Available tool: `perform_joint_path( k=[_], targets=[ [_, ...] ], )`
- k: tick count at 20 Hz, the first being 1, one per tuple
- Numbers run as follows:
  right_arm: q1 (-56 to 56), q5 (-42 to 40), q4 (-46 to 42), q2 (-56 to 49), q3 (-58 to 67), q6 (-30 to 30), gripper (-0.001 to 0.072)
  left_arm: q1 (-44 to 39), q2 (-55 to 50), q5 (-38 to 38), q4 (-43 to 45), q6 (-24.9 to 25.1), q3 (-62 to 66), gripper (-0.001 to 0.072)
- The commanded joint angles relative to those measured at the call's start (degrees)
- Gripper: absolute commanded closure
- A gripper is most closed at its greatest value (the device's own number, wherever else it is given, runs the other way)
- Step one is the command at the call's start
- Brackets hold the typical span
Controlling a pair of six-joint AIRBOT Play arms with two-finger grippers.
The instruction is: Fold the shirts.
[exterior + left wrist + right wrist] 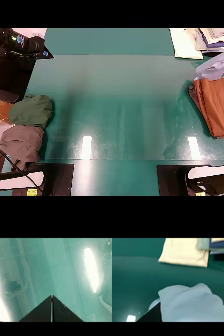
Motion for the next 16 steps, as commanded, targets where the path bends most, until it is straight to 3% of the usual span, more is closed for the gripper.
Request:
perform_joint_path(
  k=[1, 6, 15, 16],
  targets=[
    [-3.08, 8.13, -3.50, 4.13, 0.00, 3.04, 0.0699, 0.00, -0.04, 0.24, 0.02, 0.07, -0.02, 0.0686],
    [-8.09, 8.94, -10.01, 12.98, -4.22, 8.13, 0.0699, 0.00, -0.04, 0.55, 0.04, 0.85, -0.02, 0.0685],
    [-16.06, 9.20, -22.73, 29.09, -33.59, 10.54, 0.0693, 0.00, -0.04, 0.46, 0.04, 3.58, -0.02, 0.0686],
    [-16.98, 9.09, -25.27, 30.51, -36.17, 11.89, 0.0649, 0.00, -0.04, 0.44, 0.04, 3.69, -0.02, 0.0686]
  ],
)
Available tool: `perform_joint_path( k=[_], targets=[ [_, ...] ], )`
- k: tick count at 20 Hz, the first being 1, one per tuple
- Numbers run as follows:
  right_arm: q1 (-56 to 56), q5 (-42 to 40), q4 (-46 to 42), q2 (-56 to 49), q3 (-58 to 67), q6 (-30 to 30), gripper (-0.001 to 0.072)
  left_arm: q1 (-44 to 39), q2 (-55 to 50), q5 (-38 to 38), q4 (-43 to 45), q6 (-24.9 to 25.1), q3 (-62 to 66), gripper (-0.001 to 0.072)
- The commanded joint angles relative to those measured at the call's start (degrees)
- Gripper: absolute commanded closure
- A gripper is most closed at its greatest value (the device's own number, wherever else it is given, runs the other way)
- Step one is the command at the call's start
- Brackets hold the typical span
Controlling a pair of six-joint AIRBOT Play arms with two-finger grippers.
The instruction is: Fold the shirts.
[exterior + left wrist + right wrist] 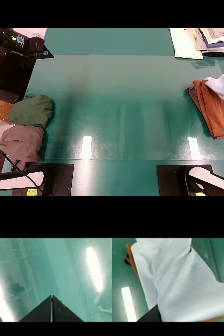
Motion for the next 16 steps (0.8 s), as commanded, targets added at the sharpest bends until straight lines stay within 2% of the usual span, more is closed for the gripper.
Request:
perform_joint_path(
  k=[1, 2, 3, 5, 9, 11, 16],
  targets=[
    [-3.04, -0.33, -8.66, 5.44, -9.84, 4.11, 0.0430, 0.00, -0.04, -0.04, 0.02, 1.07, -0.02, 0.0686],
    [-3.91, -1.07, -11.04, 6.36, -11.76, 7.34, 0.0166, 0.00, -0.04, -0.15, 0.02, 1.25, -0.02, 0.0686],
    [-4.96, -0.94, -12.31, 6.93, -12.92, 9.94, 0.0046, 0.00, -0.04, -0.28, 0.02, 1.62, -0.02, 0.0686],
    [-6.78, -0.94, -9.88, 7.32, -12.98, 13.94, 0.0040, 0.00, -0.04, -0.61, 0.02, 1.62, -0.02, 0.0686],
    [-3.06, -2.64, 4.63, 7.21, -9.60, 14.47, 0.0041, 0.00, -0.04, 0.26, 0.02, 1.62, -0.02, 0.0685],
    [2.97, -3.54, 10.03, 7.17, -8.09, 14.47, 0.0042, 0.02, -0.04, 2.97, 0.04, 1.60, -0.02, 0.0685],
    [21.66, -5.22, 10.84, 6.27, -5.18, 14.47, 0.0042, 0.02, -0.04, 3.80, 0.02, 1.55, -0.02, 0.0685]
  ],
)
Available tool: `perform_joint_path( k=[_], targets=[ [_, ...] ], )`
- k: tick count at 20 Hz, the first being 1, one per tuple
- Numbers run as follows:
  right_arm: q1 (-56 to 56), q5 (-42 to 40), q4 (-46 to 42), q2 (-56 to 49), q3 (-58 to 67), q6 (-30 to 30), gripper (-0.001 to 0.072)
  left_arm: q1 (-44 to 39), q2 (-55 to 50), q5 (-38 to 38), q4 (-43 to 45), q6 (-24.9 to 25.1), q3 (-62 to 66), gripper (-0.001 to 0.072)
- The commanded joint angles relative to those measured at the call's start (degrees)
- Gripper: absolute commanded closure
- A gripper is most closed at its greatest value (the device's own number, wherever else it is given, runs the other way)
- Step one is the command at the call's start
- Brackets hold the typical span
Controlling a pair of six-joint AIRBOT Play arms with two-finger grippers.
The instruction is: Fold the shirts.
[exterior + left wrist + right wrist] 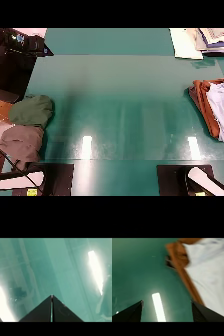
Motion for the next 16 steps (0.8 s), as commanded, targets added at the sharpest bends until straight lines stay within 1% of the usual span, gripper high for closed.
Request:
perform_joint_path(
  k=[1, 2, 3, 4, 5, 6, 7, 11, 16],
  targets=[
    [12.59, -1.09, 2.36, -1.20, 2.16, 0.35, 0.0042, 0.02, -0.04, 1.62, 0.02, 0.00, -0.02, 0.0685],
    [16.04, -0.83, 2.29, -2.14, 2.86, 0.35, 0.0052, 0.02, -0.04, 1.64, 0.02, 0.00, -0.02, 0.0685],
    [18.93, -0.79, 2.29, -2.99, 3.45, 0.31, 0.0110, 0.02, -0.04, 1.64, 0.02, 0.00, -0.02, 0.0685],
    [21.90, -0.79, 2.23, -3.91, 4.11, 0.28, 0.0244, 0.00, -0.04, 1.64, 0.00, 0.00, -0.02, 0.0685],
    [24.44, -0.79, 2.01, -4.83, 4.76, 0.28, 0.0397, 0.02, -0.04, 1.64, 0.02, 0.00, -0.02, 0.0685],
    [26.71, -0.72, 2.01, -5.75, 5.46, 0.24, 0.0571, 0.00, -0.04, 1.64, 0.02, 0.00, -0.02, 0.0685],
    [28.74, -0.46, 2.01, -6.60, 6.12, 0.24, 0.0694, 0.02, -0.04, 1.64, 0.00, 0.02, -0.02, 0.0685],
    [33.14, -0.35, 1.99, -8.81, 7.56, 0.24, 0.0695, 0.02, -0.04, 1.64, 0.02, 0.00, -0.02, 0.0685],
    [33.79, 0.04, 1.99, -8.90, 7.54, 0.24, 0.0695, 0.02, -0.04, 1.64, 0.00, 0.00, -0.02, 0.0685]
  ],
)
